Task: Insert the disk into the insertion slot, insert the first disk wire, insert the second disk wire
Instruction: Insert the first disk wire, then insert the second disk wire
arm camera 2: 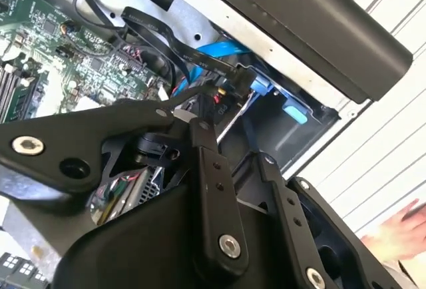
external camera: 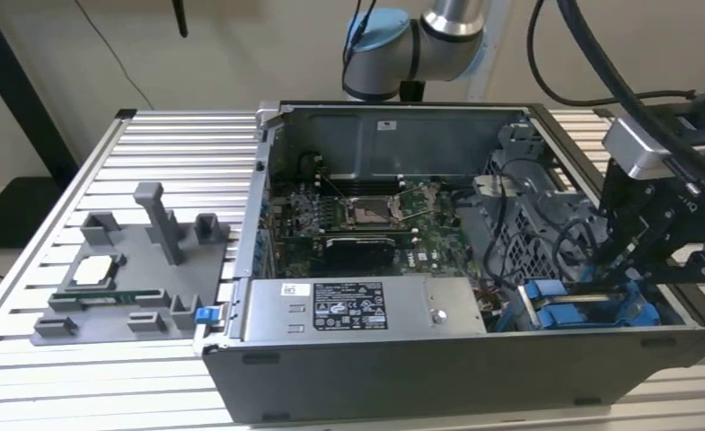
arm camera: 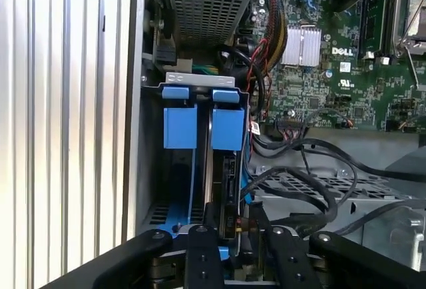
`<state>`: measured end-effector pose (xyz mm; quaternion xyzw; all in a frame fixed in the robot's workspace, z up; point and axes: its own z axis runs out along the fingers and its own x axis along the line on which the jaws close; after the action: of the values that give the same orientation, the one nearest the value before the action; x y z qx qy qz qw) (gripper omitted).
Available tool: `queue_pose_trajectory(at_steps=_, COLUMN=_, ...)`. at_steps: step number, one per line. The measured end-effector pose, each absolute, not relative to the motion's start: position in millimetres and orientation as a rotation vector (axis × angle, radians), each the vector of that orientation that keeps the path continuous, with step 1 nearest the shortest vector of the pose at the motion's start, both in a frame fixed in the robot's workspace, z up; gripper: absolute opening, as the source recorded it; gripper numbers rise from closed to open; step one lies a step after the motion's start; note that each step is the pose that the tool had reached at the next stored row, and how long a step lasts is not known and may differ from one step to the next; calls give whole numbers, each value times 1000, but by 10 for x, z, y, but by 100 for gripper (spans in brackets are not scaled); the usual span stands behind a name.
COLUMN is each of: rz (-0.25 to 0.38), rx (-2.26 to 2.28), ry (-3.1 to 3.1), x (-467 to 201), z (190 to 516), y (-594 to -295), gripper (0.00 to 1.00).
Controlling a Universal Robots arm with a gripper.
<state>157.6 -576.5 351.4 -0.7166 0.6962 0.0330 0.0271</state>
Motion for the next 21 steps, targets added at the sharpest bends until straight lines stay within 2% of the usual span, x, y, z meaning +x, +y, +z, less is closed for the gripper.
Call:
queue_pose_trajectory(at_steps=7, rz=102, rx=-2213, ry=2150, x=1576, z=3639, y=-5764, gripper=100)
queue_pose_trajectory(at_steps=21, rz=104, rx=-2215, ry=2151, x=1660, z=3645, y=-5753, gripper=100)
